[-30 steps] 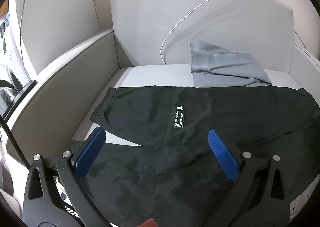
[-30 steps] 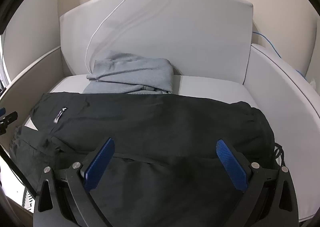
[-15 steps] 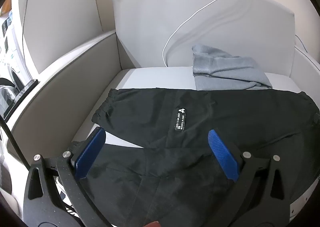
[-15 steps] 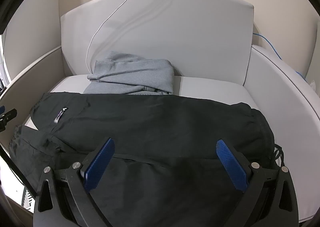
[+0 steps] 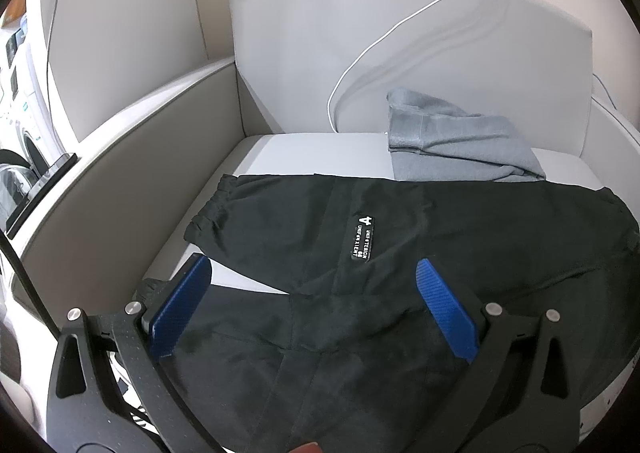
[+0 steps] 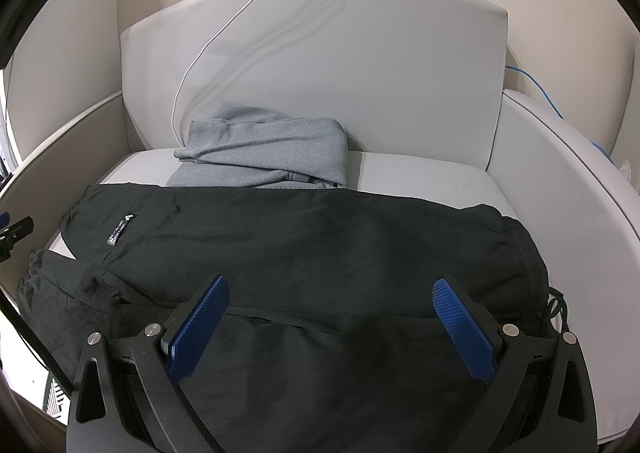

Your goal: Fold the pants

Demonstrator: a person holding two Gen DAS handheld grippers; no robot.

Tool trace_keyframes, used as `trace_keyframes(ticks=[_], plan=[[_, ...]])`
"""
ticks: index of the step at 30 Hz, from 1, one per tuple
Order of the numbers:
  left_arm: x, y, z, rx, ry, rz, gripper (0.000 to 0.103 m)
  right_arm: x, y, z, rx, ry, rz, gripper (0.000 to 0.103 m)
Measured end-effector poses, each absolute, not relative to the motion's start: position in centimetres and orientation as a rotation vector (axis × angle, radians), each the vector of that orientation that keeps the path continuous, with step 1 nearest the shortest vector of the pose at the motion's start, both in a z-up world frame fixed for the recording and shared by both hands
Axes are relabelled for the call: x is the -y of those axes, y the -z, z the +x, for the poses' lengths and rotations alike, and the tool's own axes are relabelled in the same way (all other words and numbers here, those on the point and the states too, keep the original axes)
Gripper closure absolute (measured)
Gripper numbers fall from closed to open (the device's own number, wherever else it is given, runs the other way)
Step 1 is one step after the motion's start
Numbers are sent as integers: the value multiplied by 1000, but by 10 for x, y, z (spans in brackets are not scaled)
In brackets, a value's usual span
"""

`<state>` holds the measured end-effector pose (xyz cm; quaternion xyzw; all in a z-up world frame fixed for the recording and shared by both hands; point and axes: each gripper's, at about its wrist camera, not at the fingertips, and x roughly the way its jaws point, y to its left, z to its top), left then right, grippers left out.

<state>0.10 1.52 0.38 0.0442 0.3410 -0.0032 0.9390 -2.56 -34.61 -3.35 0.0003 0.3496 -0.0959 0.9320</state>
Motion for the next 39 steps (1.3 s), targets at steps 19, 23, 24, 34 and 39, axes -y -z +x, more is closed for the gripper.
trace_keyframes(ticks=[19,23,24,34,39], plan=[[-11,-2,0,-695,5,99,1,347,34,-26,-716,198,0,0],[-10,-3,0,-695,4,99,1,347,34,-26,-716,199,-1,0],[-12,-2,1,-695,5,99,1,347,34,-26,-716,198,0,0],[-9,-1,0,-697,3,102,1,346,35,-27,-717,199,-2,0],[-9,-2,0,-698,2,102,1,346,35,-27,-717,199,-1,0]])
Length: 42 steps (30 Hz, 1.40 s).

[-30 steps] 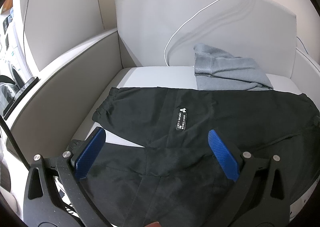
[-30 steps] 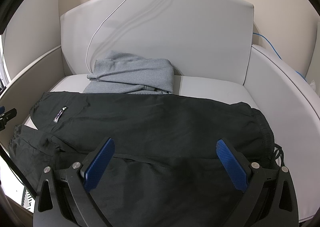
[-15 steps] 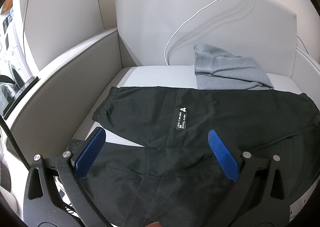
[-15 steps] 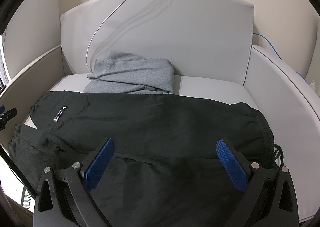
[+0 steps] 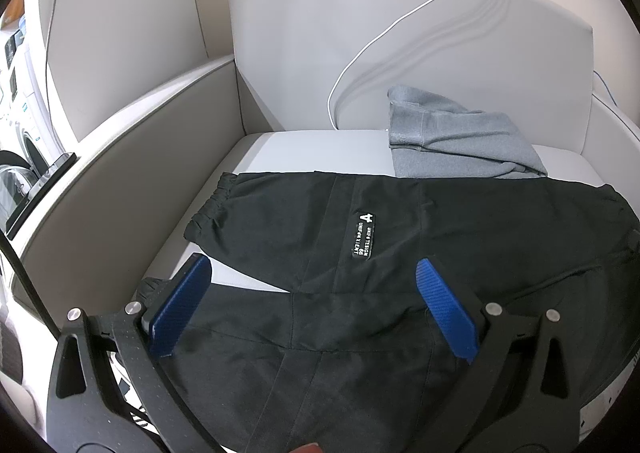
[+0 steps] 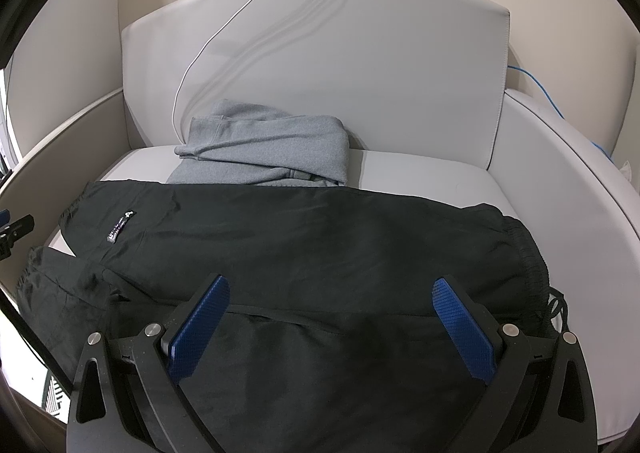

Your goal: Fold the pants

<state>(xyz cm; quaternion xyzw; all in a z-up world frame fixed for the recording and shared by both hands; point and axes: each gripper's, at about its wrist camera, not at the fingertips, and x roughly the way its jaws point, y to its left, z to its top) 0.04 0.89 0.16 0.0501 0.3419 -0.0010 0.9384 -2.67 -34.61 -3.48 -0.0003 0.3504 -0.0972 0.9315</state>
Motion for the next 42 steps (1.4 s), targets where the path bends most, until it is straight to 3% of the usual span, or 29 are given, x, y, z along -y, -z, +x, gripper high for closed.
trace_keyframes(ticks=[42], plan=[[-7,2,0,-703,-1,111,1,344,39,-27,-721,199,-7,0]])
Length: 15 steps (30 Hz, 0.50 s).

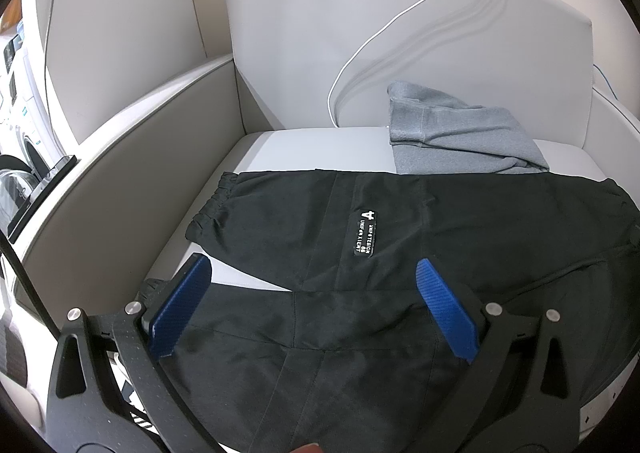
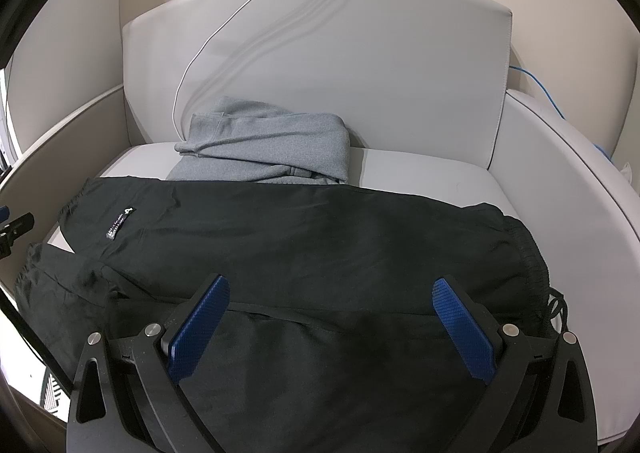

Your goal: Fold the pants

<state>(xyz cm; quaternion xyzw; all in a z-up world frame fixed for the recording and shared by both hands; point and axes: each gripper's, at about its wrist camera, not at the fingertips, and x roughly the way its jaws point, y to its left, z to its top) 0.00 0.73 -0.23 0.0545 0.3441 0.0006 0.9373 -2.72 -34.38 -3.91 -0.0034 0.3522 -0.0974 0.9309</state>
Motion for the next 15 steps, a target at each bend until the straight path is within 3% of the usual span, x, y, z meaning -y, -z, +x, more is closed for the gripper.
trace_keyframes(ticks=[8,15], plan=[[-7,2,0,-706,3,104,1,344,39,-27,-722,200,-8,0],[-78,-31,-15,-695,111,-236,1,351,39,-34,-705,180,44,0]])
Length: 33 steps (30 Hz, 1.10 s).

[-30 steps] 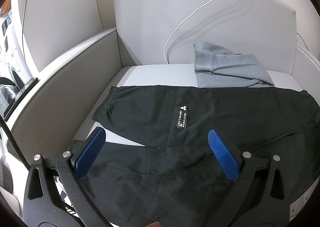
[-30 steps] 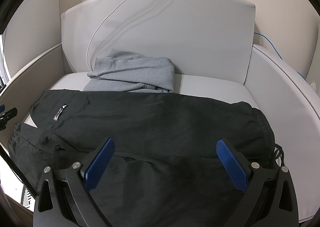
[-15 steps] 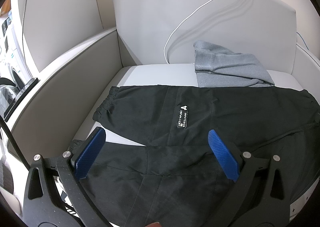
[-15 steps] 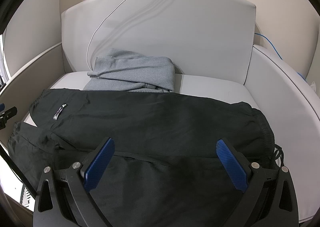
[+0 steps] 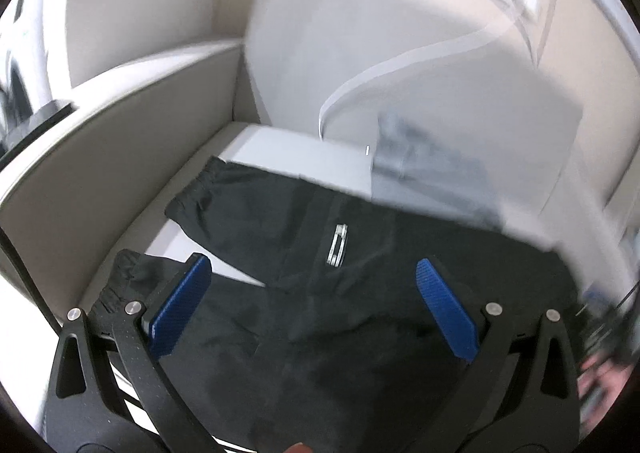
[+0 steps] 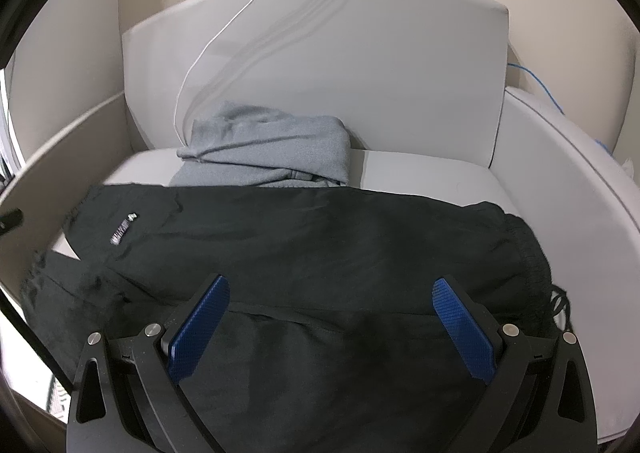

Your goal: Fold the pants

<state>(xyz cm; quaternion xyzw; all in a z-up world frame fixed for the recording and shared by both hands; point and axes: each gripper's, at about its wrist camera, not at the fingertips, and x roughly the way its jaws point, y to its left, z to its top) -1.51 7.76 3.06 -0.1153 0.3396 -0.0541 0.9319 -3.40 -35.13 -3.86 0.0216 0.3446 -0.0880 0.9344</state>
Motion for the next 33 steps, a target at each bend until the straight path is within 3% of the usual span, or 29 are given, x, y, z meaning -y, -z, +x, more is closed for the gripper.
trace_keyframes(ticks=[7,13,15,19,31,33], plan=[[-193,-37,-55,-649,100,-362,1,364,26,-42,-656,92,174,0],[-304,35,-88,-647,87,-664,1,365,15,-50,-598,-6,275,0],[-334,68,-99,-638,122,-822,6,364,11,-53,-571,-30,285,0],[-363,129,-111,-651,115,-1005,29,361,3,-54,-527,-48,288,0],[-372,212,-99,-640,87,-1150,29,361,-1,-56,-506,-58,307,0],[-368,212,-97,-637,93,-1155,46,366,0,-56,-501,-64,334,0]])
